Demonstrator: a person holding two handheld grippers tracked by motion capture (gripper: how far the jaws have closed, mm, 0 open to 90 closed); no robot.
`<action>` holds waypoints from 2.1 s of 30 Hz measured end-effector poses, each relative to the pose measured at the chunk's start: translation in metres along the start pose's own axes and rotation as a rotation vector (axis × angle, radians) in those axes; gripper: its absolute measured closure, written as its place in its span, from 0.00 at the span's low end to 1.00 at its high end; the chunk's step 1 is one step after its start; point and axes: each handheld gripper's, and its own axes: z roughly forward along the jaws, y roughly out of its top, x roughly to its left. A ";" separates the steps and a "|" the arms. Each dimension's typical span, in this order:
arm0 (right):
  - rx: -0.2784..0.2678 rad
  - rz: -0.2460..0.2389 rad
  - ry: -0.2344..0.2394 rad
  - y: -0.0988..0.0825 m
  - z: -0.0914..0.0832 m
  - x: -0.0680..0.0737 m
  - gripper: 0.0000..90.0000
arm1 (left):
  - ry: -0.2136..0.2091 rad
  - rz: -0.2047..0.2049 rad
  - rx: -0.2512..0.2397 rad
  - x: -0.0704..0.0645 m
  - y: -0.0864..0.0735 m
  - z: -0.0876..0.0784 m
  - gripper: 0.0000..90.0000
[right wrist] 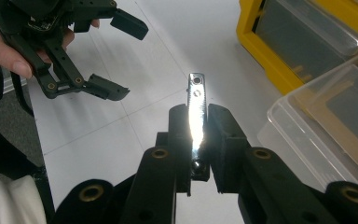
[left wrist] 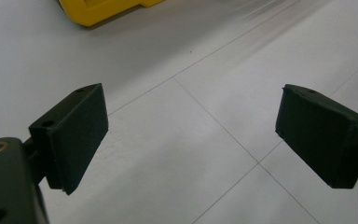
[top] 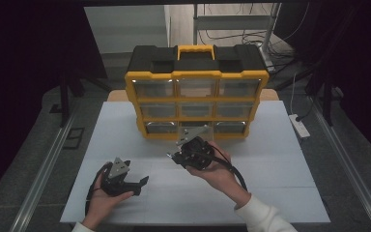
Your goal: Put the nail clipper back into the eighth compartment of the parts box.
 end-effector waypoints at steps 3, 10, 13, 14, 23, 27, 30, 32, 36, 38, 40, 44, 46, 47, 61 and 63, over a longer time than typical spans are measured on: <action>-0.010 -0.005 -0.008 0.000 -0.002 -0.003 0.88 | 0.000 0.000 -0.001 0.000 0.000 -0.001 0.11; -0.025 0.015 -0.032 -0.001 -0.008 -0.014 0.88 | -0.001 -0.001 -0.005 0.000 0.000 -0.001 0.11; -0.031 0.022 -0.038 -0.001 -0.010 -0.017 0.88 | -0.001 -0.001 -0.005 0.000 0.001 -0.001 0.11; -0.031 0.029 -0.041 -0.002 -0.011 -0.019 0.88 | -0.001 0.000 -0.006 0.000 0.001 -0.001 0.11; -0.037 0.051 -0.071 -0.004 -0.014 -0.031 0.88 | -0.001 0.002 -0.009 -0.001 0.000 -0.001 0.11; -0.033 0.056 -0.084 -0.005 -0.014 -0.035 0.88 | -0.001 0.002 -0.010 -0.001 0.000 -0.001 0.11; -0.032 0.059 -0.094 -0.006 -0.015 -0.039 0.88 | -0.001 0.002 -0.010 -0.001 0.000 -0.001 0.11; -0.034 0.065 -0.095 -0.006 -0.015 -0.039 0.88 | -0.001 0.002 -0.011 -0.001 0.000 -0.001 0.11; -0.035 0.070 -0.106 -0.006 -0.016 -0.044 0.88 | -0.001 0.003 -0.010 0.000 0.000 -0.001 0.11; -0.037 0.077 -0.110 -0.007 -0.017 -0.046 0.88 | -0.001 0.002 -0.011 -0.001 0.000 -0.001 0.11; -0.036 0.077 -0.115 -0.007 -0.017 -0.047 0.88 | -0.001 0.003 -0.011 -0.001 0.000 -0.001 0.11; -0.039 0.083 -0.123 -0.007 -0.018 -0.050 0.88 | -0.002 0.004 -0.010 -0.001 0.001 -0.001 0.11; -0.043 0.089 -0.128 -0.008 -0.018 -0.052 0.88 | -0.002 0.003 -0.011 -0.001 0.001 -0.001 0.11; -0.044 0.087 -0.131 -0.008 -0.019 -0.054 0.88 | -0.001 0.003 -0.011 -0.001 0.001 -0.001 0.11; -0.058 0.121 -0.168 -0.010 -0.022 -0.071 0.88 | -0.002 0.007 -0.007 -0.001 0.001 -0.001 0.11; -0.060 0.127 -0.170 -0.010 -0.023 -0.074 0.88 | -0.001 0.008 -0.007 -0.001 0.001 -0.001 0.11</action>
